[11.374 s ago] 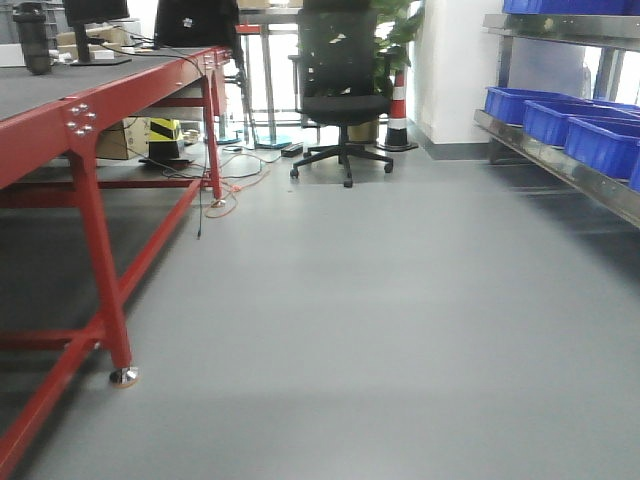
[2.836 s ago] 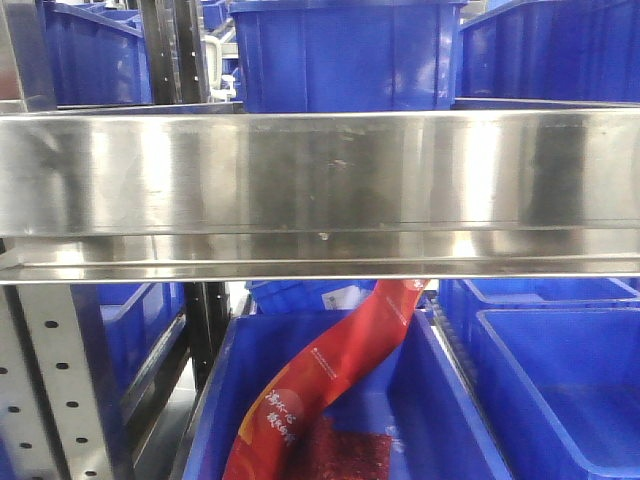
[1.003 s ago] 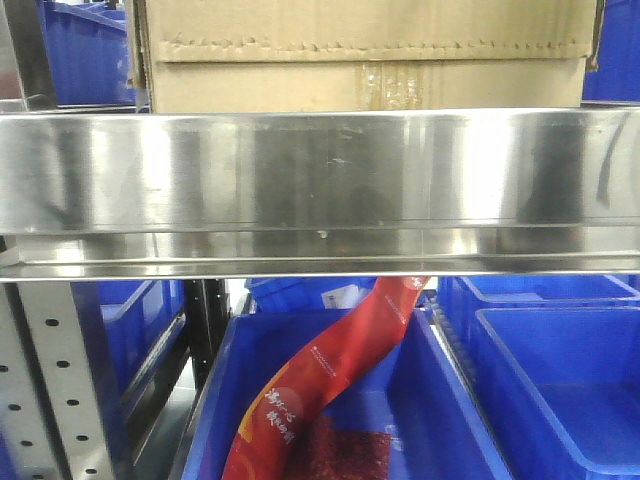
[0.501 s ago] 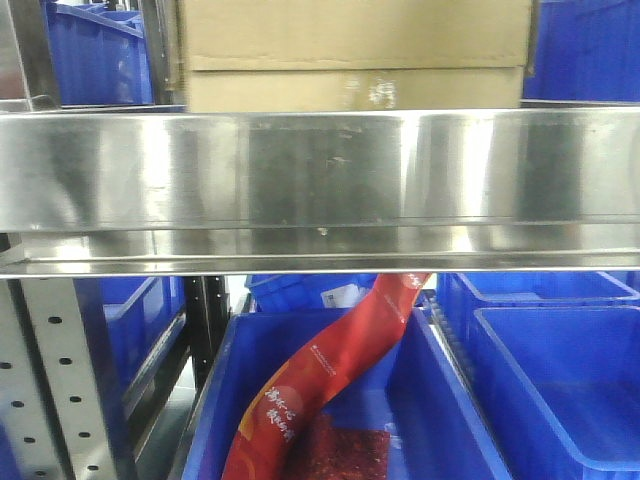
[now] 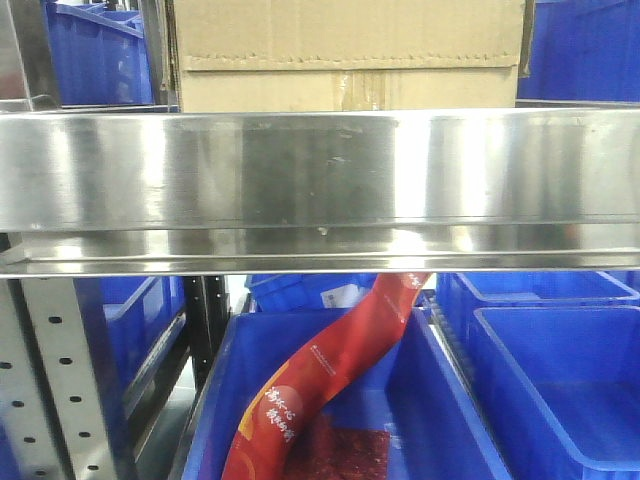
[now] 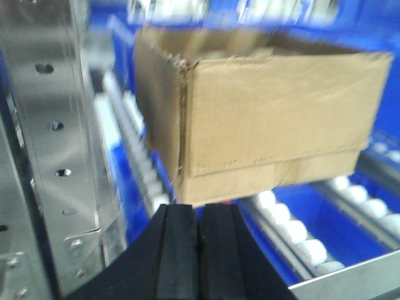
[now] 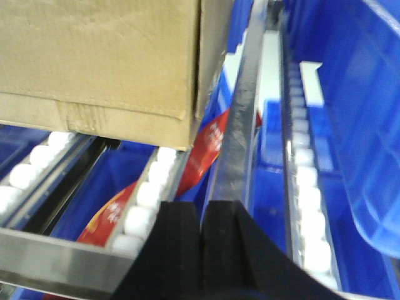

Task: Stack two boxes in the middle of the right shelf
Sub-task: 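Open both grippers to release the box walls, then withdraw both grippers away from the placed boxes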

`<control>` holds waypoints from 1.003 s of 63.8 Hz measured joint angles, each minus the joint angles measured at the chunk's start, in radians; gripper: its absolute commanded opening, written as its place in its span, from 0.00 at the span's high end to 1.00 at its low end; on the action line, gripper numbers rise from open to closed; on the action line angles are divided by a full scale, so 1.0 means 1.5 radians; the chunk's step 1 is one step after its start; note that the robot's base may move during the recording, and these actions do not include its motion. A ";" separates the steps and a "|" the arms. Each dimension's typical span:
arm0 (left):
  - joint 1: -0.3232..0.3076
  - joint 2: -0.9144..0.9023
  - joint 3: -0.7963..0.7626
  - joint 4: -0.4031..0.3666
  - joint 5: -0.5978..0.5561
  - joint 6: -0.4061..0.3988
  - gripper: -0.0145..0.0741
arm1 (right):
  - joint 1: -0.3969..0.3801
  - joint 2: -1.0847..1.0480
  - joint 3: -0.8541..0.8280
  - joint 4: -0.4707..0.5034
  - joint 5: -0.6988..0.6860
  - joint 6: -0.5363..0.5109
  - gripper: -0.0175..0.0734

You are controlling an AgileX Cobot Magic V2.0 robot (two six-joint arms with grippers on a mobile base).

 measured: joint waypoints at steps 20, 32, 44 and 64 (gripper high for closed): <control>0.001 -0.112 0.203 0.004 -0.199 0.000 0.96 | 0.000 -0.131 0.168 -0.027 -0.153 -0.003 0.98; 0.001 -0.114 0.211 0.004 -0.213 0.000 0.96 | 0.000 -0.138 0.189 -0.032 -0.188 -0.003 0.98; 0.001 -0.114 0.211 0.004 -0.214 0.000 0.96 | 0.000 -0.139 0.190 -0.032 -0.209 -0.003 0.98; 0.001 -0.114 0.211 0.004 -0.214 0.000 0.96 | 0.000 -0.139 0.190 -0.032 -0.210 -0.003 0.98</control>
